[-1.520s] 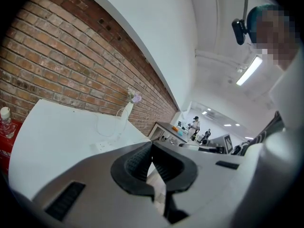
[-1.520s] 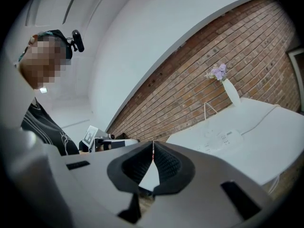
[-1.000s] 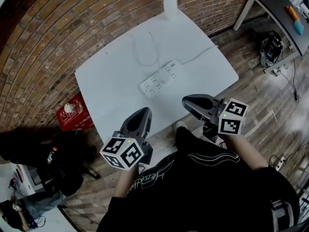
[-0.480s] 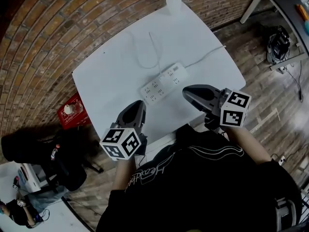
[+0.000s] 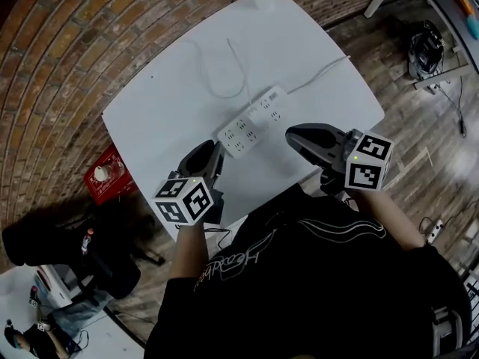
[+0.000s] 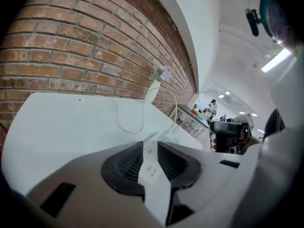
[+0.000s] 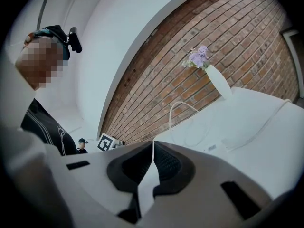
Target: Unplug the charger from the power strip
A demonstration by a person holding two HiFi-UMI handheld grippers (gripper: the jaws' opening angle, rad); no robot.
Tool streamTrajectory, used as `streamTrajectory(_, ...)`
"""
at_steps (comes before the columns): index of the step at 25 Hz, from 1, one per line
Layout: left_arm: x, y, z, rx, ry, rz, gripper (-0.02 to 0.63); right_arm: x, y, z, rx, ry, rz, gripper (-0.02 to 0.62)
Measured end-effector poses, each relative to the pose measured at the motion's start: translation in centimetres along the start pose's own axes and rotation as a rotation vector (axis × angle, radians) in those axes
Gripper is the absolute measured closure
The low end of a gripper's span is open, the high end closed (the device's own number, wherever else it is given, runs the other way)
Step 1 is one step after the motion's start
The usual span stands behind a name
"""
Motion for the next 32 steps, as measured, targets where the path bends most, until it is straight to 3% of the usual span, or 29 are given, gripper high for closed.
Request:
streamTrajectory(10, 4.9, -3.7, -2.5, 0.027, -0.172, -0.15, 0.396, 1.0, -2.0, 0.9, 0.044, -0.105, 0.058, 0.597)
streamTrajectory(21, 7.0, -5.2, -3.6, 0.045, -0.223, -0.189, 0.394, 2.0, -3.6, 1.7, 0.048, -0.177, 0.098, 0.597)
streamTrajectory(32, 7.0, -5.2, -3.9, 0.075, -0.209, -0.188, 0.408, 3.1, -4.5, 3.8, -0.099, -0.292, 0.116, 0.586)
Point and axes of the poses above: the fingertips, and each gripper's own axes: x forward along the fingers, z to its right, y out of its top, the point moved 4 cm from there along -x, backward along the fingers, and after that the axes turned 15 degrees about x, right-handed, at the moved point
